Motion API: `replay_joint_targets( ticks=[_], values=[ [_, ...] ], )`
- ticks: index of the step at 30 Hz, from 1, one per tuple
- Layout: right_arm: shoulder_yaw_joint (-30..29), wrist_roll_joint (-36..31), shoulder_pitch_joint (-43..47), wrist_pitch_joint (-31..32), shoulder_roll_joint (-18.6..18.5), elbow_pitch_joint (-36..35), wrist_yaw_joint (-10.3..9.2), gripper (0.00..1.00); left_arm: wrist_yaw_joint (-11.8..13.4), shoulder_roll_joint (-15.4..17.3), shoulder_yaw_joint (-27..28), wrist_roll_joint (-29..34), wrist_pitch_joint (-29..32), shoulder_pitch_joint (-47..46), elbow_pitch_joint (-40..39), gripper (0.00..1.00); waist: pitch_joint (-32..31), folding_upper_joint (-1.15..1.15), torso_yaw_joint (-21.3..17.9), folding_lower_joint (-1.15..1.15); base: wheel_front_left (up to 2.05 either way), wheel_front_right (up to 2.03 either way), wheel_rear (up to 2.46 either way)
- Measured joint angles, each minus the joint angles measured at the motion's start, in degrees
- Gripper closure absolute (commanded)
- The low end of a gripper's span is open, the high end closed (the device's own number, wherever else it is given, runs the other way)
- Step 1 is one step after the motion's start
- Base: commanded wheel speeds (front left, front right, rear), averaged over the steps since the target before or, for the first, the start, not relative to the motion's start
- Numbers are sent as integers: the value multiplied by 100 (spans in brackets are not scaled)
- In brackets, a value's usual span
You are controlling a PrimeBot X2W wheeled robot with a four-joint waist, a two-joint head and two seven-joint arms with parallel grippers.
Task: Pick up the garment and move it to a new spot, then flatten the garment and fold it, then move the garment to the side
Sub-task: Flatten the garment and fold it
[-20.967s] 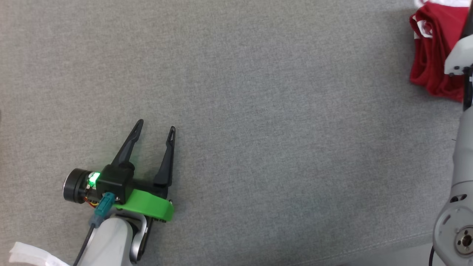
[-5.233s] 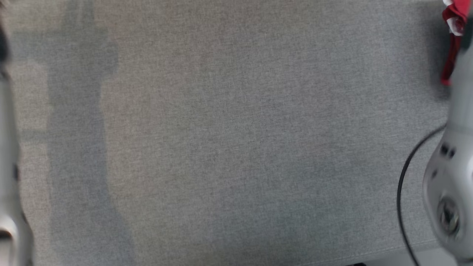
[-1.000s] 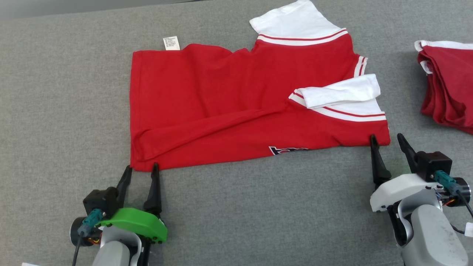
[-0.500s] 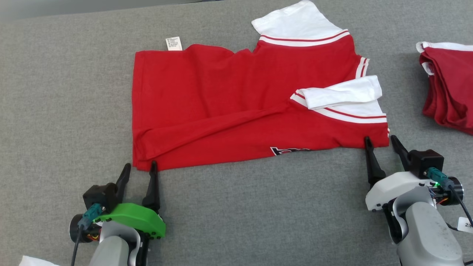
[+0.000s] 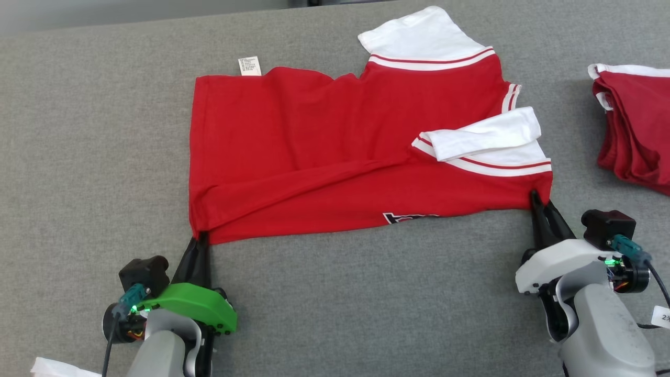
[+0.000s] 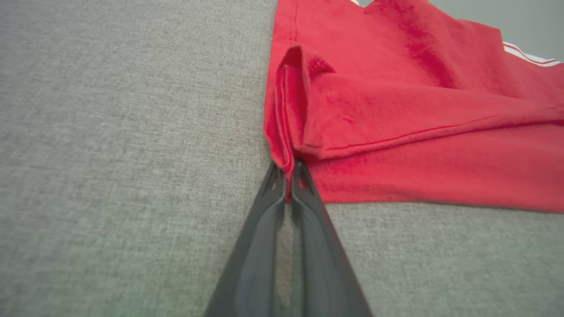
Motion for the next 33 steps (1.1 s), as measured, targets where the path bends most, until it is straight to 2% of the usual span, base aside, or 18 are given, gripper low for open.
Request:
replay_joint_targets(
  ticks=[7, 13, 18, 26, 32, 33],
  values=[
    [155, 557, 94, 1, 1, -321, 0, 100, 0, -7, -21, -328, 23, 99, -654, 100, -249, 0, 9, 0, 0, 0, 0],
    [247, 1070, -513, 5, 1, -625, 0, 100, 0, 88, 209, -240, 23, -293, -1291, 100, -534, 0, -15, 0, 0, 0, 0],
    [386, 1340, -636, 5, 2, -483, 0, 100, 0, 77, 478, -147, 23, -180, -1300, 100, -879, 0, -51, 0, 0, 0, 0],
    [467, 1180, 627, 7, 10, -41, 0, 100, 0, -23, 537, -59, 24, 1173, -704, 100, -1299, 0, -87, 0, 0, 0, 0],
    [460, 975, 1478, 7, 11, 12, 0, 100, 23, -34, 408, -298, 23, 1897, -527, 100, -1408, 0, -72, 0, 0, 0, 0],
    [458, 917, 1563, 7, 13, 9, 0, 100, 36, -33, 368, -298, 23, 1939, -525, 93, -1409, 0, -64, 0, 0, 0, 0]
  ],
)
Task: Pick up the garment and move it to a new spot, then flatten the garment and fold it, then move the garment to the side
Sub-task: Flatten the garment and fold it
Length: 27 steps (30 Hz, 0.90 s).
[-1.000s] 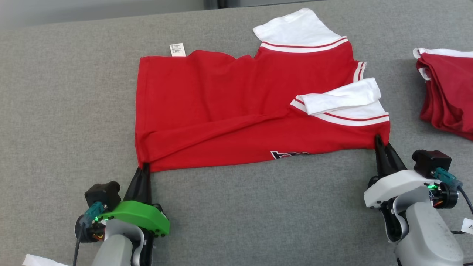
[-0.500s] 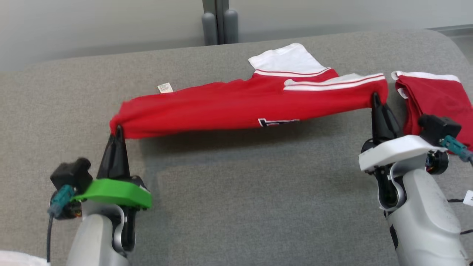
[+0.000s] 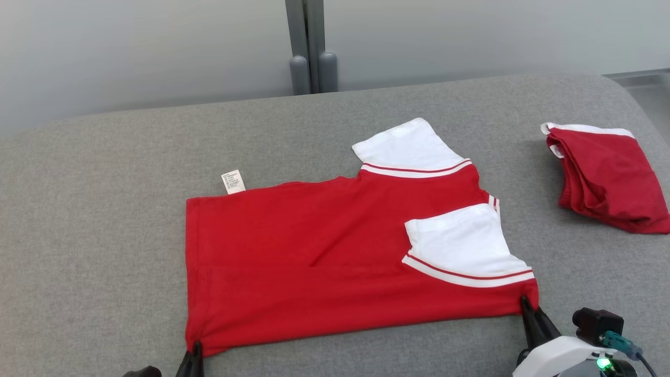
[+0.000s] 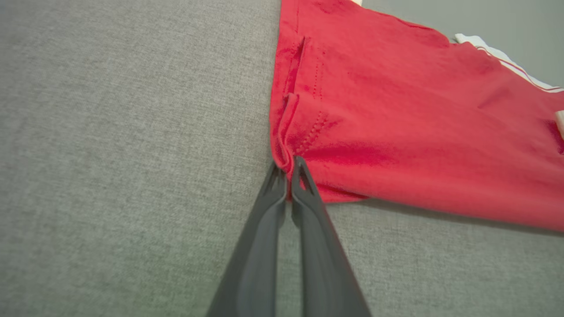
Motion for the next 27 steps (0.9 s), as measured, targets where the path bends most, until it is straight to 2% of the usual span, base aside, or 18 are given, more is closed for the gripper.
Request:
replay_joint_targets(
  ticks=[1, 2, 3, 4, 7, 13, 16, 22, 27],
  values=[
    [-9, -37, 44, 0, 2, -3, 0, 100, 14, 2, -42, 0, 0, 14, 4, 82, 3, 0, 5, 0, 0, 0, 0],
    [-25, -82, 77, 0, 1, -23, 0, 89, 24, 1, -76, -5, 0, 18, -2, 0, 16, 0, 9, 0, 0, 0, 0],
    [-59, -125, 81, 0, 1, -52, 0, 55, 73, 0, -89, -14, 0, 17, -25, 0, 37, 0, 9, 0, 0, 0, 0],
    [-89, -174, 69, 0, 1, -94, 0, 0, 108, 1, -85, -14, 0, 7, -79, 0, 61, 0, 8, 0, 0, 0, 0],
    [-156, -330, -54, 0, -5, -204, 0, 0, 140, 12, -65, 33, 1, -160, -230, 0, 143, 0, 6, 0, 0, 0, 0],
    [-144, -776, -845, 0, -10, -392, 0, 0, 121, 9, 77, 325, 0, -1067, -336, 0, 469, 0, 4, 0, 0, 0, 0],
    [-111, -992, -1304, 0, -14, -360, 0, 0, 66, 41, 105, 441, 0, -1683, -37, 0, 686, 0, 12, 0, 0, 0, 0],
    [15, -1307, -2174, 0, -14, -82, 0, 0, 7, 379, 34, 601, 0, -2853, 728, 0, 1166, 0, 31, 0, 0, 0, 0],
    [174, -1539, -2738, 0, -12, 252, 0, 0, -12, 589, -272, 538, 0, -3526, 1319, 0, 1558, 0, 45, 0, 0, 0, 0]
  ],
)
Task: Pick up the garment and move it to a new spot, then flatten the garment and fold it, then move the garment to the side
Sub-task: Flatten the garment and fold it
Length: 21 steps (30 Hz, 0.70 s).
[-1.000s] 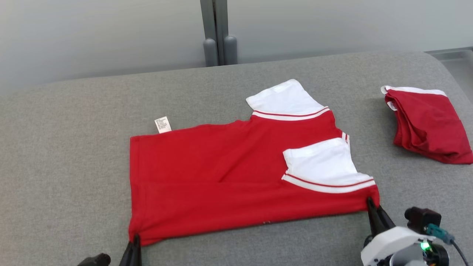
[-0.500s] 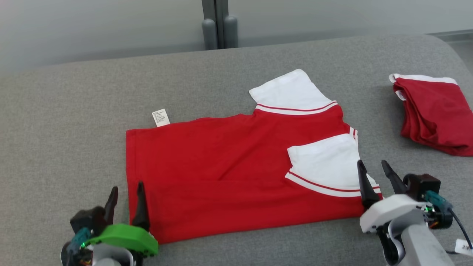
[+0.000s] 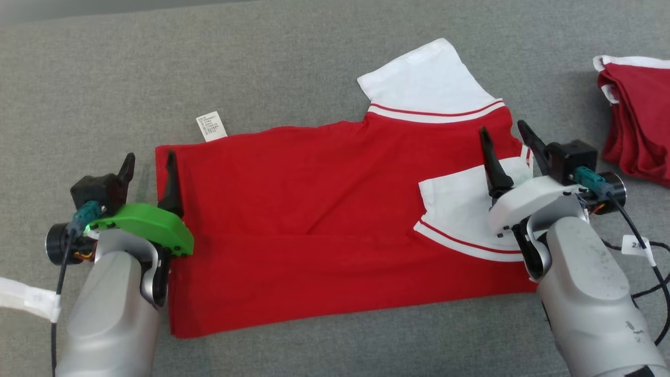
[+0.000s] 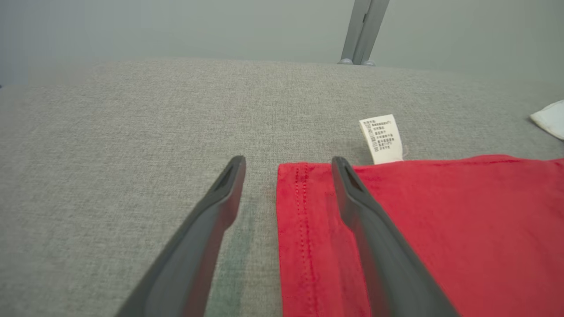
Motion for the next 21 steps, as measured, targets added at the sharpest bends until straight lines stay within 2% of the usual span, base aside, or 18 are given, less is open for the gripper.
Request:
replay_joint_targets(
  ticks=[7, 10, 11, 12, 16, 21],
  values=[
    [175, -224, -613, 0, 2, 458, 0, 0, -7, 165, -611, -417, -1, -469, 563, 0, 406, 0, 27, 0, 0, 0, 0],
    [243, -346, -861, 48, -2, 672, 0, 0, -7, 204, -734, -558, -7, -605, 635, 69, 518, 0, 51, 0, 0, 0, 0],
    [265, -379, -956, 77, -2, 747, 0, 0, -7, 216, -775, -589, -8, -641, 647, 96, 546, 0, 65, 0, 0, 0, 0],
    [276, -400, -1035, 104, -5, 809, 0, 0, -7, 218, -821, -610, -9, -660, 654, 100, 564, 0, 81, 0, 0, 0, 0],
    [270, -475, -1434, 247, -100, 1077, 0, 0, -9, 215, -1035, -743, -12, -703, 570, 100, 620, 0, 184, 0, 0, 0, 0],
    [65, -772, -2029, 528, -278, 1433, 0, 0, -23, 214, -1093, -788, 1, -706, 56, 100, 691, 0, 375, 0, 0, 0, 0]
  ],
)
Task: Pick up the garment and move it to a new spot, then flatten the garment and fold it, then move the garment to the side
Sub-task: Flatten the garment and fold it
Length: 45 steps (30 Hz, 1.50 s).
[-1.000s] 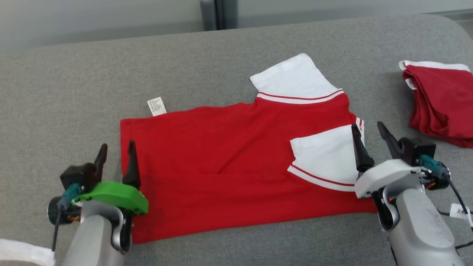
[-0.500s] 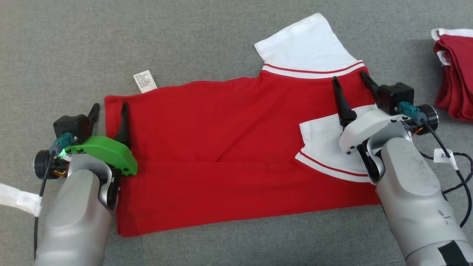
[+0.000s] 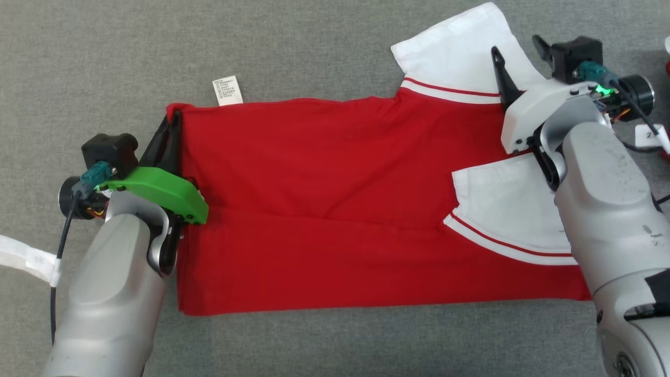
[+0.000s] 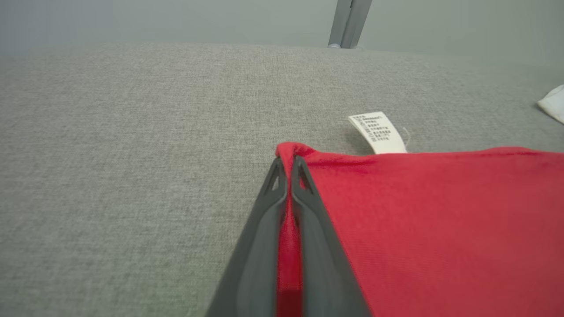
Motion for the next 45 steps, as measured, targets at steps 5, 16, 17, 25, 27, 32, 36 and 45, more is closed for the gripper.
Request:
replay_joint_targets(
  ticks=[5, 16, 17, 25, 27, 32, 36, 45],
  values=[
    [-344, -288, -608, 382, 33, 339, 0, 0, 0, -53, -31, 14, -1, 21, -505, 100, 121, 0, 198, 0, 0, 0, 0],
    [-1410, -1229, -1266, 1031, 54, 789, -3, 100, 0, -140, -247, -73, -1, 1, -929, 100, 496, 0, 600, 0, 0, 0, 0],
    [-1440, -1278, -1319, 1026, 75, 808, -3, 100, 0, -142, -244, -98, -1, 1, -951, 100, 525, 0, 621, 0, 0, 0, 0],
    [-1956, -1639, -1464, -293, 123, 320, 0, 100, 0, -143, 276, 113, -1, 23, -1515, 100, 479, 0, 594, 0, 0, 0, 0],
    [-2027, -1644, -1494, -450, 175, 181, 0, 100, 0, -155, 499, 227, -1, 87, -1777, 100, 413, 0, 561, 0, 0, 0, 0],
    [-1902, -1306, -1388, -514, 257, -257, 0, 100, 0, -180, 739, 428, -1, 420, -1942, 100, 229, 0, 449, 0, 0, 0, 0],
    [-1506, -600, -768, -521, 269, -822, -1, 100, 0, -192, 838, 514, -1, 714, -1940, 100, 42, 0, 338, 0, 0, 0, 0],
    [-871, 804, 1194, -520, 275, -1811, -1, 100, 0, -188, 1079, 598, -1, 1518, -1827, 100, -447, 0, 37, 0, 0, 0, 0]
  ],
)
